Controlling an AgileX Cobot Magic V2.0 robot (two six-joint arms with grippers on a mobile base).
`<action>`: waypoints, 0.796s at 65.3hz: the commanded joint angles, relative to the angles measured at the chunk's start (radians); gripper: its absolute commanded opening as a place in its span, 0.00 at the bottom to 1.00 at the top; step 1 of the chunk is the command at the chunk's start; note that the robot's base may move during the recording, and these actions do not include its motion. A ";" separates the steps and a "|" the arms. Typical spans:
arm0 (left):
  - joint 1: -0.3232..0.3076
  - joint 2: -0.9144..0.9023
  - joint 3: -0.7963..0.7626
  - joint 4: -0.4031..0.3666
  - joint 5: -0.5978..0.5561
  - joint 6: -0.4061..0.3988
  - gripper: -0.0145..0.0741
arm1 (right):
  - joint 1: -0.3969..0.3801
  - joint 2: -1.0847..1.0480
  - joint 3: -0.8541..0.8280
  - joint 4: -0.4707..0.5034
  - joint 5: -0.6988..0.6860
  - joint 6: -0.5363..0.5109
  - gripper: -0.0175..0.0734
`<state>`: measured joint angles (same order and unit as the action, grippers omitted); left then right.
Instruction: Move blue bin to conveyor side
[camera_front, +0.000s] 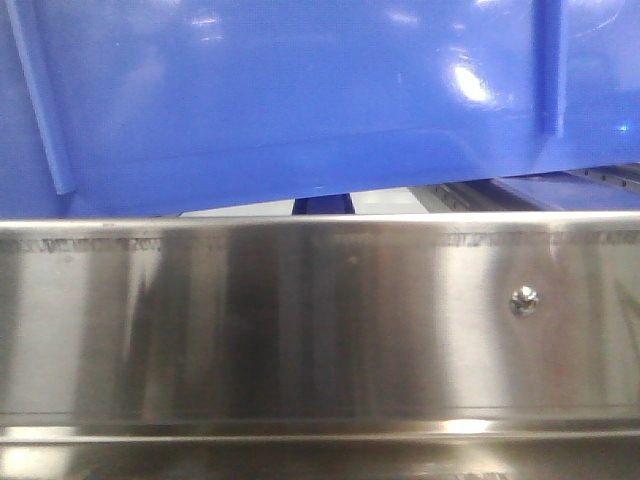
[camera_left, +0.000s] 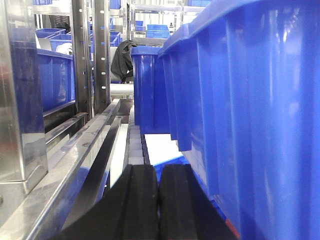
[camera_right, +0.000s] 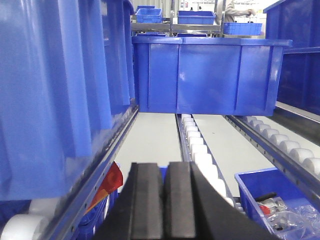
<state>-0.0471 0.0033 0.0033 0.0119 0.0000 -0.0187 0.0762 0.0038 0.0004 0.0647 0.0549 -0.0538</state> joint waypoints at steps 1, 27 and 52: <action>0.002 -0.003 -0.003 0.004 -0.017 0.001 0.15 | -0.003 -0.004 0.000 -0.008 -0.017 -0.002 0.11; 0.002 -0.003 -0.003 0.004 -0.017 0.001 0.15 | -0.003 -0.004 0.000 -0.008 -0.017 -0.002 0.11; 0.002 -0.003 -0.003 0.004 -0.076 0.001 0.15 | -0.003 -0.004 0.000 -0.008 -0.017 -0.002 0.11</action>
<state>-0.0471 0.0033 0.0033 0.0119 -0.0216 -0.0187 0.0762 0.0038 0.0004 0.0647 0.0549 -0.0538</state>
